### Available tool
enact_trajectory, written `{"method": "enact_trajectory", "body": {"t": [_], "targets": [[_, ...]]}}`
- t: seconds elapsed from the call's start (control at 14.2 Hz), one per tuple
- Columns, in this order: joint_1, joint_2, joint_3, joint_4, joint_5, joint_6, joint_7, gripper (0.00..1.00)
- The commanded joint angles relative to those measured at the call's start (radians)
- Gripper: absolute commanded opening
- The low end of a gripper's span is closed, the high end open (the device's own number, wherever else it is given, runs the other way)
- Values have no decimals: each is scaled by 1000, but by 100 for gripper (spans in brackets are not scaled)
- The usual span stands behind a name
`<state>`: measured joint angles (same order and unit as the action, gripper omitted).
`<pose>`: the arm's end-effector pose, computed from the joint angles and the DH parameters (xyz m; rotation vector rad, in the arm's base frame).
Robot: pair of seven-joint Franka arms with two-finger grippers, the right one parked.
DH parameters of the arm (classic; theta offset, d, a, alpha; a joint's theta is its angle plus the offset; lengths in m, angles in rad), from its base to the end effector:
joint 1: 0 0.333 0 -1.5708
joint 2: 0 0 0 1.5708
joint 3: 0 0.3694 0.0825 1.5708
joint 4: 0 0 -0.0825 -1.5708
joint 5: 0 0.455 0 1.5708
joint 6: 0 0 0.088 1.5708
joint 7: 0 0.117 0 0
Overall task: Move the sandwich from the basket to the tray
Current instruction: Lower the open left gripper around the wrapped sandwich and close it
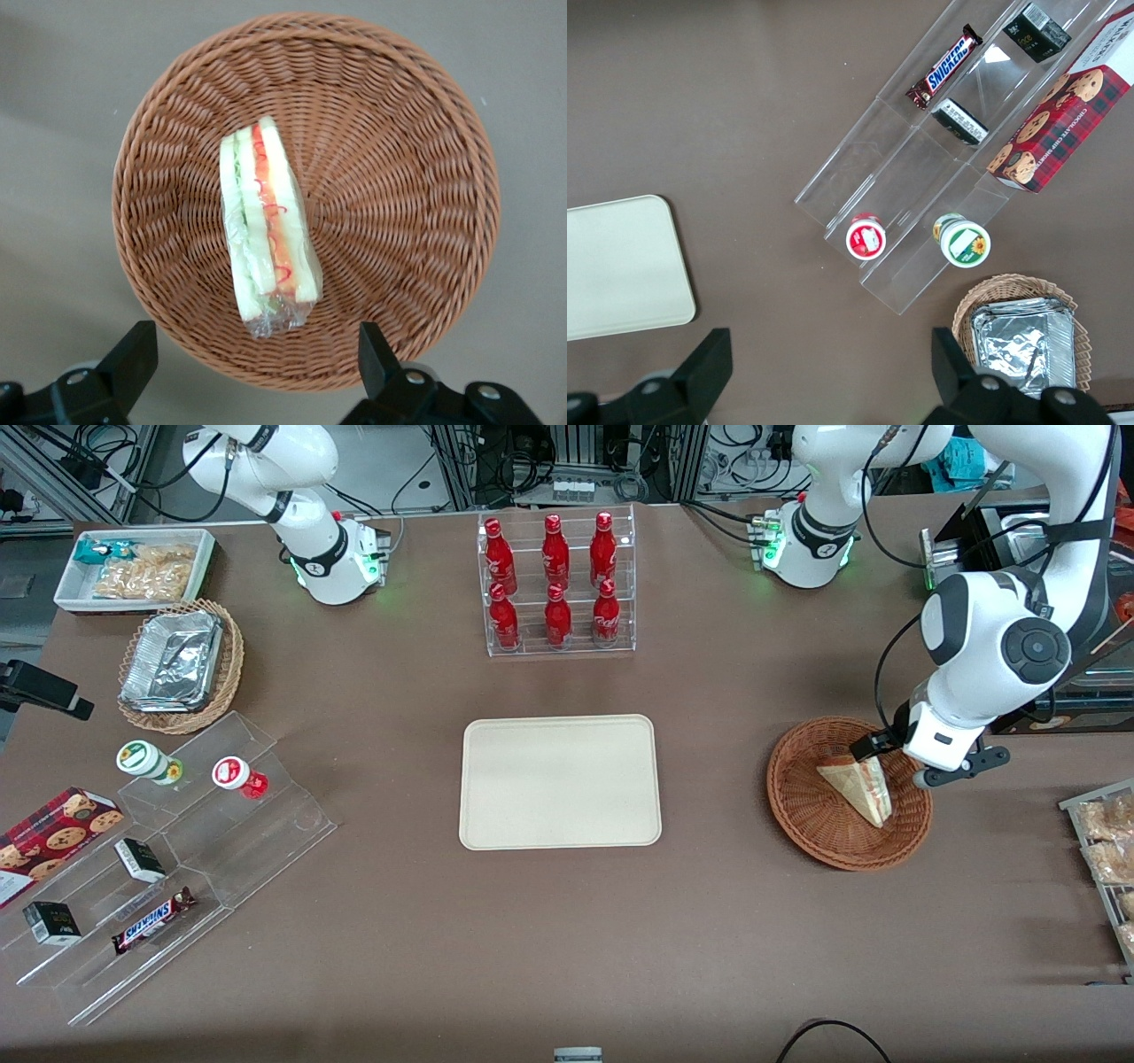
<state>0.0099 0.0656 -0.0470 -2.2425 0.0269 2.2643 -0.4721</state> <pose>0.5813 -0.0206 0.3307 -3.0458 -0.6450 0.0591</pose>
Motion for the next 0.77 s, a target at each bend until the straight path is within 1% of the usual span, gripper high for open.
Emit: {"method": "enact_trajectory", "body": {"t": [0.0,0.14,0.21,0.63,0.7], "targets": [[5,-3,-7,-51,-8,75,-197,100],[4,22,-7,-52,-8,109,-355,100],[2,34,-7,-55,-8,135,-399,100],[4,117,-7,-68,-8,236,-405,100],[4,131,-7,-68,-8,253,-405,92]]}}
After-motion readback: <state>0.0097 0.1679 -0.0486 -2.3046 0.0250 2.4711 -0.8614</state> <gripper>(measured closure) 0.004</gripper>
